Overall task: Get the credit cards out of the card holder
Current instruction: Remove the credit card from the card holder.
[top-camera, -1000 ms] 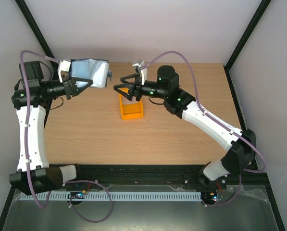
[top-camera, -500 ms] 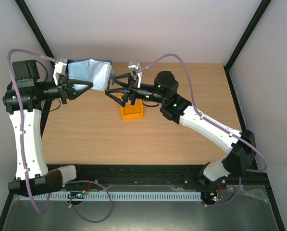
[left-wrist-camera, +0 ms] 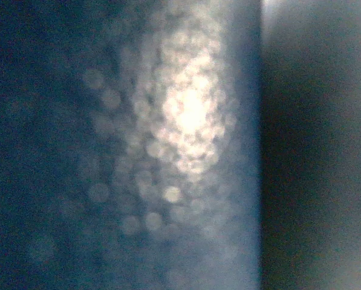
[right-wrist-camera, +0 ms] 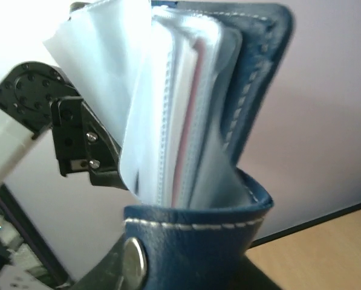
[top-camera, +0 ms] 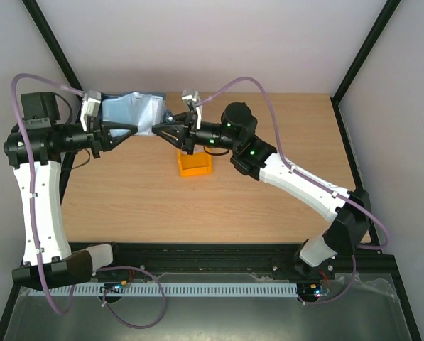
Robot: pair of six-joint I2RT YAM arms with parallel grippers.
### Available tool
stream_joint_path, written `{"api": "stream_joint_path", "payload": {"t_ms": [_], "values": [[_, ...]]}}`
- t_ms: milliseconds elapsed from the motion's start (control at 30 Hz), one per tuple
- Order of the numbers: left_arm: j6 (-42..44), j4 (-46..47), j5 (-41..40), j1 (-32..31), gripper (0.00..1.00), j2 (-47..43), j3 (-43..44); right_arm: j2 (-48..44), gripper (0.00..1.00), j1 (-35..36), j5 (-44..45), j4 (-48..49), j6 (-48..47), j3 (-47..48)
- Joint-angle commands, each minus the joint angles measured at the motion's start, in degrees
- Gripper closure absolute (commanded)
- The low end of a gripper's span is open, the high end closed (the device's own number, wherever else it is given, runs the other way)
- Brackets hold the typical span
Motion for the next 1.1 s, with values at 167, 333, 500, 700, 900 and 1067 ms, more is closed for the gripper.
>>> {"api": "stream_joint_path", "payload": {"t_ms": [167,333,500,700,900,1067], "values": [[16.2,-9.3,-1.4,-1.7,0.76,-1.2,-2.9,0.9,0.98,0.0,-1.3,-2.1,-1.4,3.6],[16.5,-8.7,-2.6,-1.7,0.31,-1.3,-4.3,-0.1,0.98,1.6,6.6,-13.1,-9.4,4.3],[5.6,0.0,-6.1,-1.7,0.13,-1.1,-4.2,2.4,0.98,5.4,14.3,-25.5,-16.3,8.6],[-9.7,13.7,-19.8,-4.5,0.12,-2.0,-8.6,3.5,0.98,7.5,15.0,-26.9,-18.3,11.5],[-12.8,16.7,-20.9,-4.7,0.29,-1.8,-10.0,3.8,0.98,7.8,12.5,-29.4,-21.0,12.2],[-13.5,17.3,-18.3,-4.7,0.62,-1.6,-10.7,2.5,0.98,7.8,8.9,-27.4,-22.4,10.1]]}}
